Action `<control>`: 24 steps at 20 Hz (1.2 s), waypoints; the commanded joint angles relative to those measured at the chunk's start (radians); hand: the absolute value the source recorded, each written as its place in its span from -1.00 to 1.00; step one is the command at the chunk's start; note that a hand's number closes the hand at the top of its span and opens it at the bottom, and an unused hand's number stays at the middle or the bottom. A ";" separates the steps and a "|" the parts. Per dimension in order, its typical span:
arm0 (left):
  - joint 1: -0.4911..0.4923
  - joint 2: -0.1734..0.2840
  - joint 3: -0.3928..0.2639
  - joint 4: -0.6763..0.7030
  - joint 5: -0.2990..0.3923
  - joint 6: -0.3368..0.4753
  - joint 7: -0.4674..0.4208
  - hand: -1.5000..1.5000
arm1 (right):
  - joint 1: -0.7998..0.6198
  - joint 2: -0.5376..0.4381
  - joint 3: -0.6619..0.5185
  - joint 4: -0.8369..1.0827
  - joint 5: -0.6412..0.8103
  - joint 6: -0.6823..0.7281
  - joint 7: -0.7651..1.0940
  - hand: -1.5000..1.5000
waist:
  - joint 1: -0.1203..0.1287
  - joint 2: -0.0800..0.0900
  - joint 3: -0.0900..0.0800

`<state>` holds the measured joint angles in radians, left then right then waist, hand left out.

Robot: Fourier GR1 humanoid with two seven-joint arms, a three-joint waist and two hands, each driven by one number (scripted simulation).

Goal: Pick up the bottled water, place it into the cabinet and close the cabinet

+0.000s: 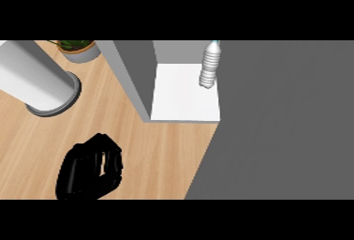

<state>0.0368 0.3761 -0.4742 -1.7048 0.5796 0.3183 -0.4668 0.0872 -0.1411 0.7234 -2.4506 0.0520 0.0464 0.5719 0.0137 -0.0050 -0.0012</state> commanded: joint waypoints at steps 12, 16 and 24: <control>0.208 0.121 0.167 -0.100 0.088 -0.151 -0.068 1.00 | -0.517 0.134 0.199 0.276 0.180 -0.312 0.068 1.00 | 0.017 0.004 -0.003; 0.219 0.145 0.204 -0.077 0.111 -0.206 -0.076 1.00 | -0.619 0.133 0.099 0.352 0.154 -0.374 0.099 1.00 | 0.023 0.007 -0.003; 0.307 0.207 0.273 -0.094 0.160 -0.323 -0.081 1.00 | -0.795 0.139 -0.160 0.620 -0.120 -0.414 0.031 1.00 | 0.023 0.010 0.000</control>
<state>0.3148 0.5570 -0.2339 -1.8041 0.7179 0.0524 -0.5486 -0.6010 -0.0359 0.6835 -1.9785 0.0368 -0.3550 0.6232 0.0433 0.0022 -0.0027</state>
